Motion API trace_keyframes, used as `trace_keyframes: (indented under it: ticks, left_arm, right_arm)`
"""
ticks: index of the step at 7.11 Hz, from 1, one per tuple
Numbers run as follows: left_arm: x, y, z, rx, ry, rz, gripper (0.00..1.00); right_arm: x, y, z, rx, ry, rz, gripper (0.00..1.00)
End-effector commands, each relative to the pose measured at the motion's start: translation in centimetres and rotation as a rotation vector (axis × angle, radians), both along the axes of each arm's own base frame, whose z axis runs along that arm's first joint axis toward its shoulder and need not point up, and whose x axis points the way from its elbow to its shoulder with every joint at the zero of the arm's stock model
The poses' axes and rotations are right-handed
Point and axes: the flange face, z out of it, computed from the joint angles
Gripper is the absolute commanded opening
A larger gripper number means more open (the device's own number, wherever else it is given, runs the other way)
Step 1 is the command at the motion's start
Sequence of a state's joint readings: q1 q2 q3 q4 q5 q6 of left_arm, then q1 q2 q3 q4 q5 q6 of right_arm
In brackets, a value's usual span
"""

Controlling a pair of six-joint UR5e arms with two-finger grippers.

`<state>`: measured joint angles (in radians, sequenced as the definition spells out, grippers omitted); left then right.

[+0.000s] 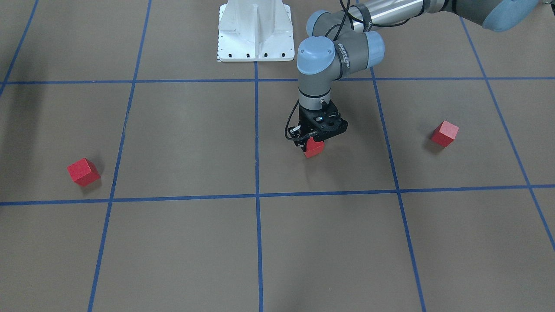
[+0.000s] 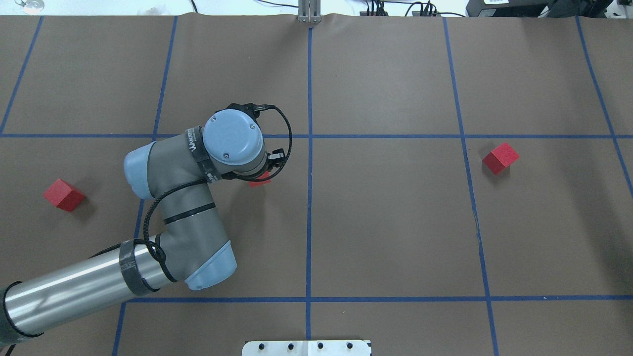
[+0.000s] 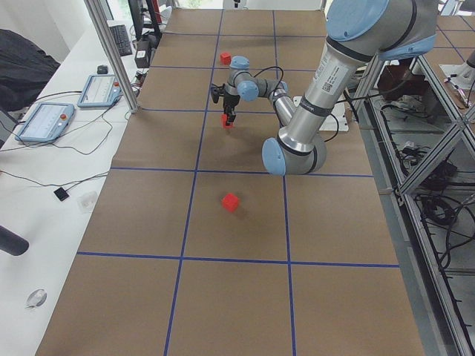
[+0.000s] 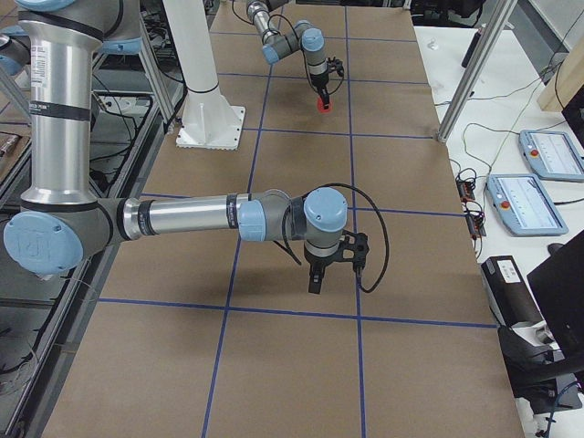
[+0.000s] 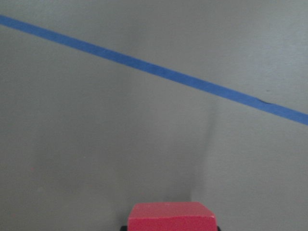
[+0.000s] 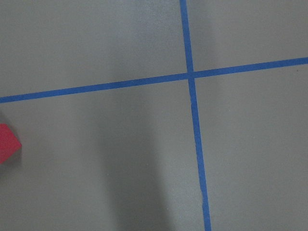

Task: Form red blocks into L shape at center
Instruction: 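Carry the red cube with the left gripper to the grid center and release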

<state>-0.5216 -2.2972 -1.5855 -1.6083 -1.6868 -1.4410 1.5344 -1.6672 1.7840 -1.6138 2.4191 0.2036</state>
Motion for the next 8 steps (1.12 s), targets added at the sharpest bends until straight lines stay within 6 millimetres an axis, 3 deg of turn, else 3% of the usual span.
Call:
trace_keyframes:
  ticks: [1,2,3,8]
  left_arm:
    - [3.2,-2.1,-3.2,0.084,-0.028,0.081,0.0]
    - [5.5,-3.5,-5.5,0.109,-0.014,0.078,0.0]
    - [7.4,-4.6,-6.5,0.117,-0.029,0.091,0.0]
    - [8.9,-5.7,-5.4,0.213,-0.045,0.143,0.0]
  right_arm:
    - [0.0,0.0,0.0,0.001,0.0,-0.001,0.99]
    - [0.0,0.0,0.0,-0.001,0.0,0.0,0.99]
    - [0.0,-0.1,-0.1,0.001,0.0,0.0,0.99]
    - [0.0,-0.1,-0.1,0.003,0.0,0.0,0.99]
